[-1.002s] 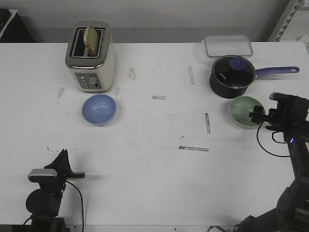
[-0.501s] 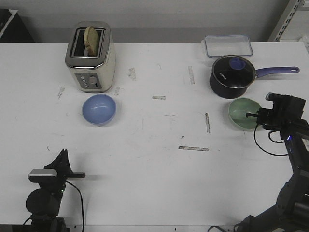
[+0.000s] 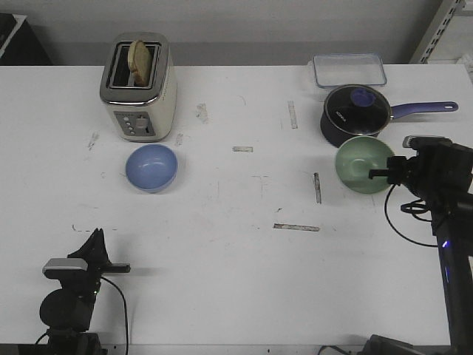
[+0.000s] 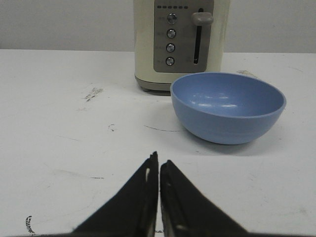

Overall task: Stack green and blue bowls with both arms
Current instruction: 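Lift the green bowl with the right gripper and carry it toward the table center, then set the green bowl down, open the right gripper and withdraw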

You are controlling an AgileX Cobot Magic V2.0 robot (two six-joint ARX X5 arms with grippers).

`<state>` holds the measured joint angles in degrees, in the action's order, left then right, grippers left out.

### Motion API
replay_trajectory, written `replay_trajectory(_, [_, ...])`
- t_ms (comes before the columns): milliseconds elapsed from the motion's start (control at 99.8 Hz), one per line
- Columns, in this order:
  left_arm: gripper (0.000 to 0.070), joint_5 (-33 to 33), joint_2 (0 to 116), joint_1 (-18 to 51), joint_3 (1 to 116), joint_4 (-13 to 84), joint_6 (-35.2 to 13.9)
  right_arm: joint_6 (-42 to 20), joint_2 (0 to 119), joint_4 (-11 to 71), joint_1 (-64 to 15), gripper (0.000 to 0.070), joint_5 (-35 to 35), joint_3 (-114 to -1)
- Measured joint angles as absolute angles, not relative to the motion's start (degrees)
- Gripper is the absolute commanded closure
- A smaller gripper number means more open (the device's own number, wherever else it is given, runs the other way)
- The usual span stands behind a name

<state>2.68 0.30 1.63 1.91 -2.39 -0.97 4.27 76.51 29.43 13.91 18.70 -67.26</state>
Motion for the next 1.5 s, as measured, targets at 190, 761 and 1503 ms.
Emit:
replay_trajectory(190, [0.0699,2.7,0.3,1.6,1.9,-2.4,-1.0,3.9,69.0,39.3,3.3,0.0700,21.8,-67.3])
replay_trajectory(761, [0.0699,2.7,0.3,1.6,1.9,-2.4,-1.0,3.6,82.2,40.8,-28.5,0.0700,22.1,-67.3])
replay_trajectory(1503, [0.0699,2.7,0.3,1.6,1.9,-2.4,-1.0,5.7,94.0,36.6,-33.3,0.0221,23.8,-67.3])
